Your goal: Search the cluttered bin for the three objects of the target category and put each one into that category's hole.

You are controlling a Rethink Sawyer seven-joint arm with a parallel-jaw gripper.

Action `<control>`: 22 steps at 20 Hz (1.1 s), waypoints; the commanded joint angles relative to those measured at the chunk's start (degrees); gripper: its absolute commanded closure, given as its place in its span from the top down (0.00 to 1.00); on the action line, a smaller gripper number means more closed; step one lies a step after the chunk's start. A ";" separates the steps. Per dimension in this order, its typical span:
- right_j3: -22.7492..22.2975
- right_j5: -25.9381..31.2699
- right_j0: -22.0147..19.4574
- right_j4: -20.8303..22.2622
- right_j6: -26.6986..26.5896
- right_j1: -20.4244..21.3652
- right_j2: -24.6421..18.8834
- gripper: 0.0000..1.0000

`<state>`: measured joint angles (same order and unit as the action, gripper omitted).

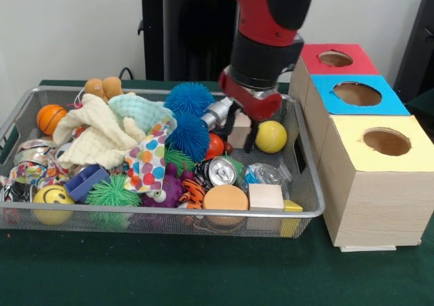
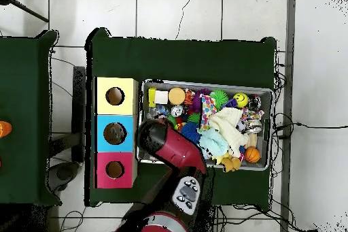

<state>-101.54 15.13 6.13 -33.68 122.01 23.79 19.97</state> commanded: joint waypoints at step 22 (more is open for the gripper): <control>9.61 7.24 1.77 -2.50 14.81 -4.75 -2.03 1.00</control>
<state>-97.80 14.15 4.98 -33.76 122.01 21.20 21.30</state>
